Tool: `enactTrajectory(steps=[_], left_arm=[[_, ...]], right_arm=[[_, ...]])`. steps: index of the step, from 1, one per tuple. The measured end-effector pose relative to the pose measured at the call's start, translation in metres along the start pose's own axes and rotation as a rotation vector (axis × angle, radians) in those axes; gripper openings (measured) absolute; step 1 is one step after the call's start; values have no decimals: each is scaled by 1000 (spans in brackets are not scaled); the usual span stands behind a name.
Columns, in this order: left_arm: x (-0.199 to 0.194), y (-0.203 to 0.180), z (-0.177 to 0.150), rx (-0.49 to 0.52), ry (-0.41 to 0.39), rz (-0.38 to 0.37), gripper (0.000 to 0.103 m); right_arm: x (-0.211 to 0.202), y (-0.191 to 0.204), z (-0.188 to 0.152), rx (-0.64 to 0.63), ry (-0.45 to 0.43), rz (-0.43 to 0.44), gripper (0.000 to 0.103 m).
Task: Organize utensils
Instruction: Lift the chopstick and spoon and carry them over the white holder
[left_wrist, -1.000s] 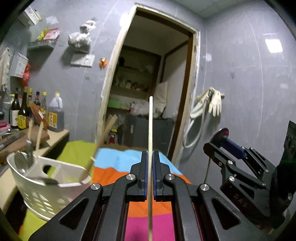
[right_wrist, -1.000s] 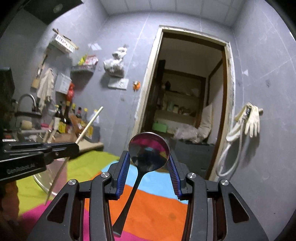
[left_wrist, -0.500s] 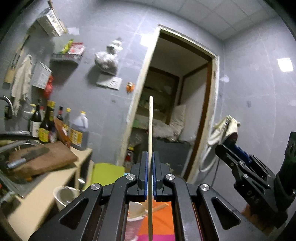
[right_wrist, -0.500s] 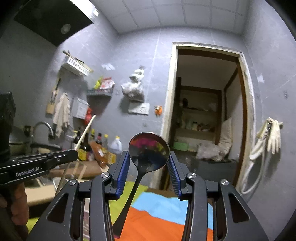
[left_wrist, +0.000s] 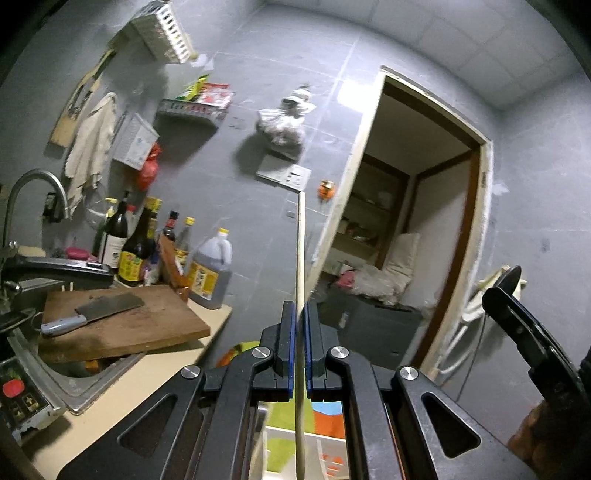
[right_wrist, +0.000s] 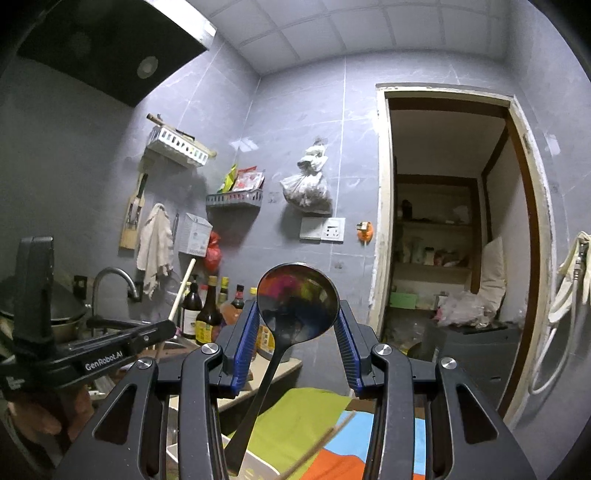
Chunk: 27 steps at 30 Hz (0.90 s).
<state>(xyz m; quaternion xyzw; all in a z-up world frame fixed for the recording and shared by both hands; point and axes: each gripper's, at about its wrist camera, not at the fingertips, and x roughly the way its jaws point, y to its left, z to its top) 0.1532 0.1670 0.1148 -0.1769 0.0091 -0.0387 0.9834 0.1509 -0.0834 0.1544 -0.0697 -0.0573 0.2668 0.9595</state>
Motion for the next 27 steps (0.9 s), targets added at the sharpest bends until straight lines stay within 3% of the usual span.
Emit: enactTrajectory(steps=[13, 27], left_arm=[[35, 23, -38, 3, 4, 90, 2], [40, 26, -60, 26, 6, 124, 2]], right_arm=[[39, 18, -44, -56, 87, -24, 39], [52, 31, -72, -97, 156, -19, 39]])
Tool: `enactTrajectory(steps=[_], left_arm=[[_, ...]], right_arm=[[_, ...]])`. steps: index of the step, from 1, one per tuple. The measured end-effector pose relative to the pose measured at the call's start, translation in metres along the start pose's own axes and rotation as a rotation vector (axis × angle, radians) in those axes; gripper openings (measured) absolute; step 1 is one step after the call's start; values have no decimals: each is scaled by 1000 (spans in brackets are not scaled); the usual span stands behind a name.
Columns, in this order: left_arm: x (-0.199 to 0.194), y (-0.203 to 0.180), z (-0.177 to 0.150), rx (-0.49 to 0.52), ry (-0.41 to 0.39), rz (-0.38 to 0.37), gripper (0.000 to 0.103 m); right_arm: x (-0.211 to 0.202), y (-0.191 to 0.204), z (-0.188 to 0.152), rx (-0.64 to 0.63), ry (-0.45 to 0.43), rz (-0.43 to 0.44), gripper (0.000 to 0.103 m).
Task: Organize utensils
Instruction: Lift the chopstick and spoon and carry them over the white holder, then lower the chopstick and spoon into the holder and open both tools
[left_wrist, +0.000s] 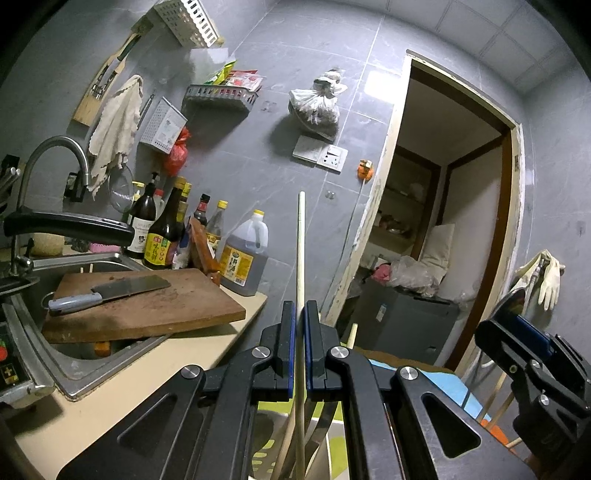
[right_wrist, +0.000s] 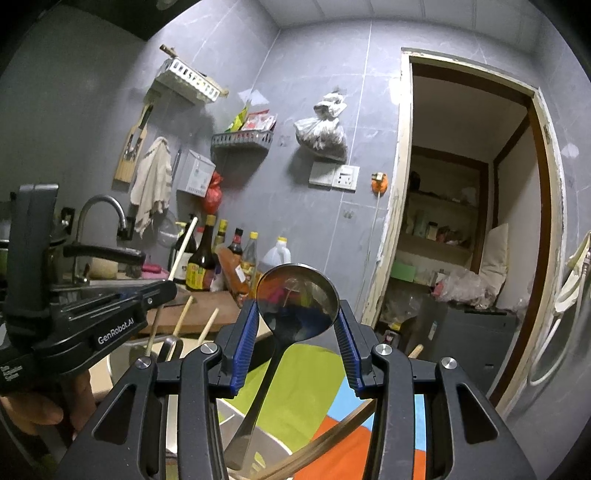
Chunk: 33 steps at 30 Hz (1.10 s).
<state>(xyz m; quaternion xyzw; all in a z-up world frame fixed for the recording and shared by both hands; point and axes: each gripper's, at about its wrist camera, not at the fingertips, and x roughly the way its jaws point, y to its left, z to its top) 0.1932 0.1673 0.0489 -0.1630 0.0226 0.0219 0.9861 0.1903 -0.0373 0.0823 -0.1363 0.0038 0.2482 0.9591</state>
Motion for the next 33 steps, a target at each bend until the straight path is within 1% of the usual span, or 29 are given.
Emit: enactTrajectory(steps=[5, 10, 12, 14, 18, 21, 23, 24, 26, 28, 30, 32, 33], left_arm=[[0, -6, -8, 42, 3, 7, 3], [1, -8, -13, 54, 59, -1, 4], [-1, -9, -14, 61, 72, -1, 6], [-2, -8, -15, 60, 84, -9, 10], [-7, -6, -13, 35, 96, -22, 17], [-13, -7, -8, 27, 93, -25, 22], [-17, -10, -4, 27, 89, -27, 29], [-20, -11, -2, 25, 85, -32, 30], [-24, -15, 3, 30, 82, -36, 32], [-27, -21, 8, 48, 86, -33, 33], [-31, -28, 12, 71, 90, -31, 35], [-33, -34, 14, 88, 95, -28, 39], [-34, -36, 15, 94, 96, -30, 39]], right_arm=[[5, 0, -6, 9, 37, 15, 40], [7, 1, -10, 25, 70, 47, 40], [7, 0, -11, 31, 75, 53, 40], [6, 0, -11, 36, 74, 58, 40], [4, -3, -11, 59, 74, 66, 41], [0, -6, -9, 78, 63, 72, 44], [-4, -9, -7, 85, 49, 66, 47], [-7, -11, -5, 90, 40, 62, 47], [-12, -14, -2, 104, 22, 51, 53], [-17, -19, 1, 118, 5, 37, 54], [-21, -23, 4, 127, -7, 25, 57], [-27, -28, 8, 142, -21, 10, 62], [-29, -31, 9, 148, -25, 4, 63]])
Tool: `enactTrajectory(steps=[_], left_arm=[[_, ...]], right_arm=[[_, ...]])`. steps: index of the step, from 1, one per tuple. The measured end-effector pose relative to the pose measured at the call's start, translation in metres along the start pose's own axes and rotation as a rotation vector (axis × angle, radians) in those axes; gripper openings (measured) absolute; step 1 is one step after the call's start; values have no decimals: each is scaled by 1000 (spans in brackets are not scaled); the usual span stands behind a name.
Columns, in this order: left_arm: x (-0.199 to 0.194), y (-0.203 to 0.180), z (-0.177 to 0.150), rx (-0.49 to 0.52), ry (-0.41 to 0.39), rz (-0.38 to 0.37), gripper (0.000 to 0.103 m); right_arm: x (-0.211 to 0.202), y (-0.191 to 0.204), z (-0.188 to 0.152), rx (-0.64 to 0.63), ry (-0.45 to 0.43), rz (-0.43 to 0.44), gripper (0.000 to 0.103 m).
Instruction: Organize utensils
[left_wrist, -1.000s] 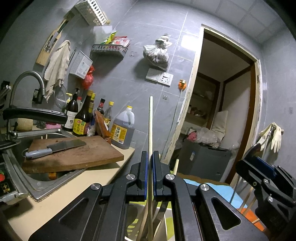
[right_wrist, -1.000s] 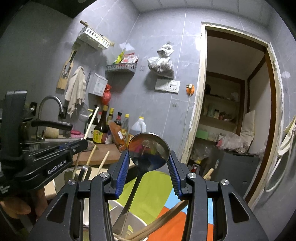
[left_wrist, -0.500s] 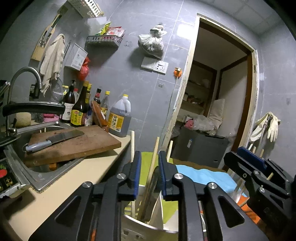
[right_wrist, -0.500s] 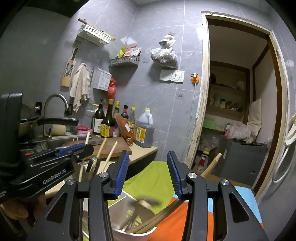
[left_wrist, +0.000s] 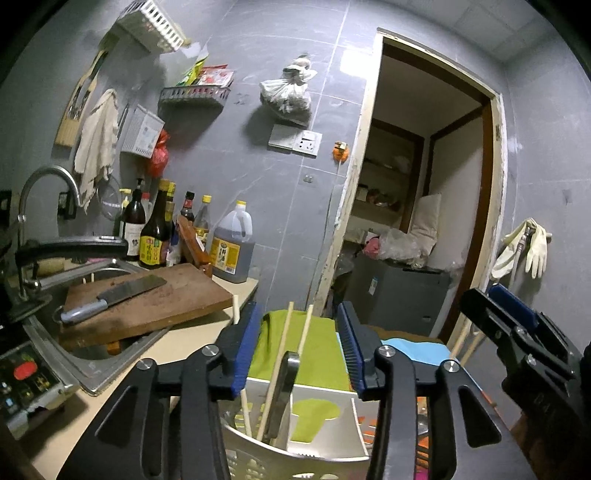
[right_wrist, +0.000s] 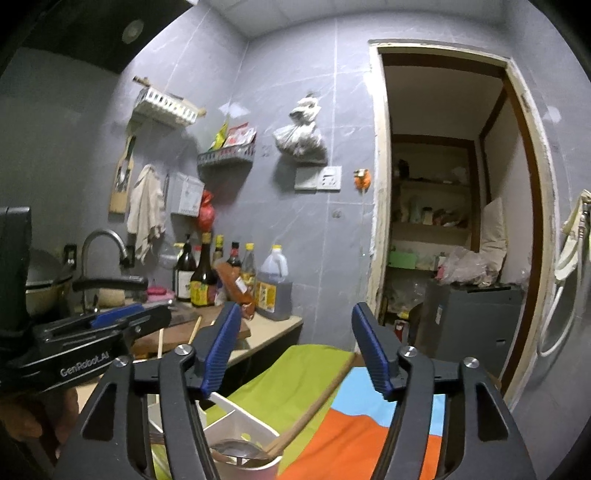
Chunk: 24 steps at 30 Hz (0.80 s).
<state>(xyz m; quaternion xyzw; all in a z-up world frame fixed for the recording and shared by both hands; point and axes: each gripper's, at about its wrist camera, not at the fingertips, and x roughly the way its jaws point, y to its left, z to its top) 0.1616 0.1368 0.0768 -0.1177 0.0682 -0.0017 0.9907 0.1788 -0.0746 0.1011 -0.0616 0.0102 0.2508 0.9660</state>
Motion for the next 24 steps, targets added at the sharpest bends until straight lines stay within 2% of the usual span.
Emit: enactTrajectory(steps=[3, 5, 15, 24], left_arm=[[-4, -9, 4, 21, 8, 1, 41], [-7, -13, 5, 33, 12, 2, 46], [-21, -29, 8, 63, 23, -13, 60], [-37, -42, 2, 84, 40, -35, 77]], right_arm=[[-7, -6, 3, 17, -8, -15, 66], [-11, -10, 5, 24, -11, -31, 72], [-39, -31, 6, 64, -12, -96, 86], [-72, -48, 3, 94, 3, -141, 99]])
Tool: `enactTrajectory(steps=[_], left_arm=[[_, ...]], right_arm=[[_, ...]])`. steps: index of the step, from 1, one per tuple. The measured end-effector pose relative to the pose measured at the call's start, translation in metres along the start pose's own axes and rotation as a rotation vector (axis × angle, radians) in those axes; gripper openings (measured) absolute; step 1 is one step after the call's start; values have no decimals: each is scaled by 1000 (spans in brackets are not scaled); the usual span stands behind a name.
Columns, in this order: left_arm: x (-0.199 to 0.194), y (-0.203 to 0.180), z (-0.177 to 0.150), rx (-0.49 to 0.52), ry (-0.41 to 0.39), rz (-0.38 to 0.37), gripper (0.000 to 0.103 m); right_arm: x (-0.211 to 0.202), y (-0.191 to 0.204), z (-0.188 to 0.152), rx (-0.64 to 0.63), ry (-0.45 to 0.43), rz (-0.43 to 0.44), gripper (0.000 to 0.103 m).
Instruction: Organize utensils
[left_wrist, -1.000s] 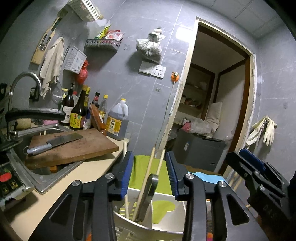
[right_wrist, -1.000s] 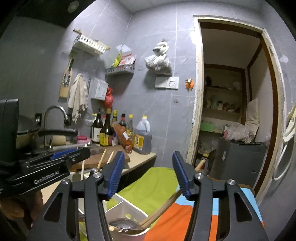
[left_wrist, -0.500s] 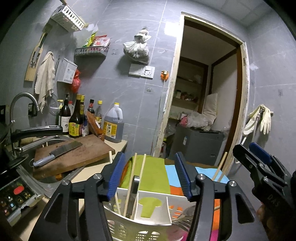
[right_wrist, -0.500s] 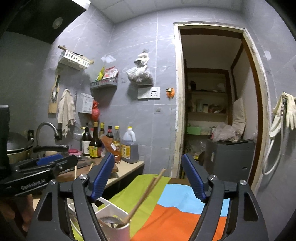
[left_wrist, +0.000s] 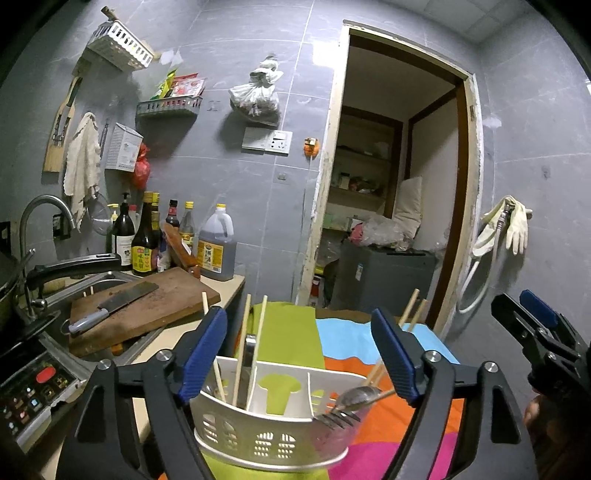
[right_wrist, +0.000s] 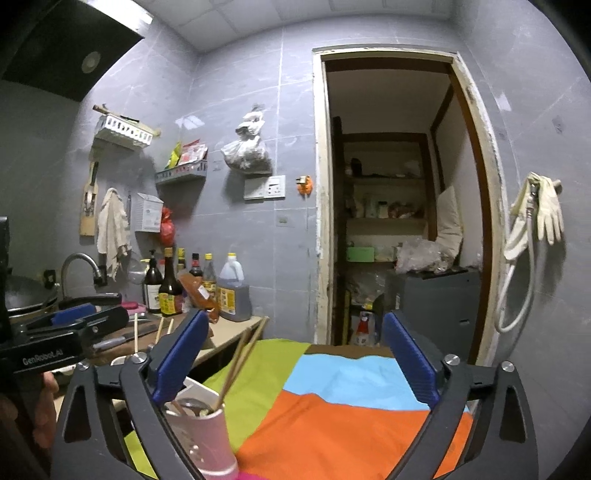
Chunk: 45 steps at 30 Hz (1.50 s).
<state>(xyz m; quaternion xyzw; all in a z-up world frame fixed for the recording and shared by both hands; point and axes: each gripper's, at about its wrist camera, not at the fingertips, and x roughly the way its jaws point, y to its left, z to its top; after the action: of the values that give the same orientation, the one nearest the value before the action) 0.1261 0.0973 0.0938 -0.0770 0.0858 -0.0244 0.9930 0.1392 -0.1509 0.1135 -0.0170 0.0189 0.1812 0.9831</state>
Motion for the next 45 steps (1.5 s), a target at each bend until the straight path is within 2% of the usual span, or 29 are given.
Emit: enactTrajectory(steps=[4, 7, 23, 32, 45], left_arm=[[-9, -7, -5, 2, 5, -23, 93], [-18, -14, -10, 13, 4, -33, 97], [-56, -42, -55, 75, 51, -54, 98], [-72, -46, -89, 93, 85, -62, 98], [-89, -39, -123, 108, 71, -29, 98]], right_arm=[[-15, -9, -2, 16, 13, -11, 103], [-27, -13, -5, 14, 28, -28, 103], [-87, -35, -37, 41, 142, -116, 103], [-120, -32, -60, 18, 167, -173, 103], [-139, -23, -89, -11, 164, -195, 103]])
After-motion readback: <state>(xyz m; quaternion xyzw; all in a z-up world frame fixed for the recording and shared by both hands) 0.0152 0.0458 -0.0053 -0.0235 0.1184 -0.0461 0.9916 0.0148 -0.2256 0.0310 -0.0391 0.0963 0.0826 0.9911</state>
